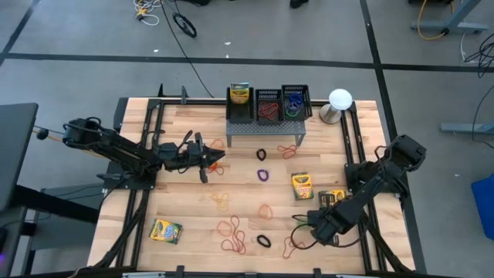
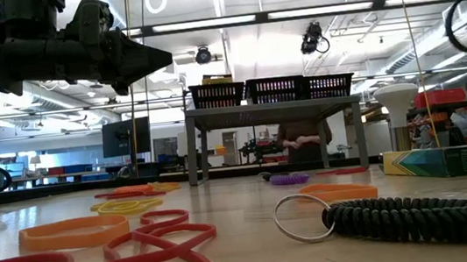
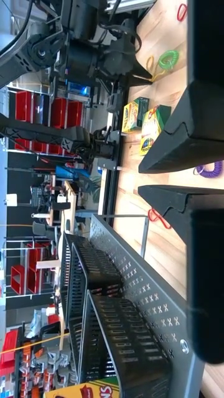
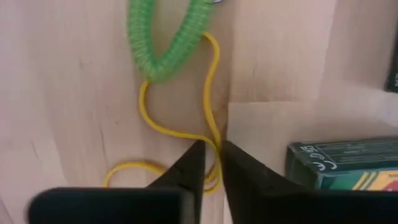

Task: Sort rubber bands into baskets
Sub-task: Put the yellow rubber band into the middle black basket on the shelf

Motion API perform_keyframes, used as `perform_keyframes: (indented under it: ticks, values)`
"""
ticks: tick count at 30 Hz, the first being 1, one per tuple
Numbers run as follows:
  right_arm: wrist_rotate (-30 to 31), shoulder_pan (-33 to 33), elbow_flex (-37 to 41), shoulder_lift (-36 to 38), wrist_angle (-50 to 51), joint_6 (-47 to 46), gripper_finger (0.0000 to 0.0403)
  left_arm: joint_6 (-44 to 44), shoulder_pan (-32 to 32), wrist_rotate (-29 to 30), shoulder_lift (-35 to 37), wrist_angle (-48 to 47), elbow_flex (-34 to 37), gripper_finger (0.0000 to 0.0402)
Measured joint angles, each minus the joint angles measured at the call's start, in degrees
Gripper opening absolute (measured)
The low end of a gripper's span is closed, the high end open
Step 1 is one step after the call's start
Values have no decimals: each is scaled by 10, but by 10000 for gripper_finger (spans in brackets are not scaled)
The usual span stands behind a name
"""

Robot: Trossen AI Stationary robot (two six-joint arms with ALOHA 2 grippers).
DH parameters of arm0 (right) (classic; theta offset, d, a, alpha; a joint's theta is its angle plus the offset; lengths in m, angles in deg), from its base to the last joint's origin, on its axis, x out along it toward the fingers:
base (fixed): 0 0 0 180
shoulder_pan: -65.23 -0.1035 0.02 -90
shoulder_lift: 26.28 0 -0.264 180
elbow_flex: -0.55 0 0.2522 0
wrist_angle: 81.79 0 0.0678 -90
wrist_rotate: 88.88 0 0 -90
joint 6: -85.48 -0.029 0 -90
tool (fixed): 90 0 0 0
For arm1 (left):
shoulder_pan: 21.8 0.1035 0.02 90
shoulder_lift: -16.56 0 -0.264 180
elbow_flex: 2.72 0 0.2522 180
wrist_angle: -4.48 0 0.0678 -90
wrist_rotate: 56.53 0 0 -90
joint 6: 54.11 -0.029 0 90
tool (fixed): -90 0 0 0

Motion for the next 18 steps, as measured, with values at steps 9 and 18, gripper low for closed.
perform_keyframes:
  ticks: [9,18]
  values:
    - [55,5,-104,5,105,-51,11,0,0,0,0,0,0,46]
    - [95,61,-230,6,234,-43,4,0,0,0,0,0,0,46]
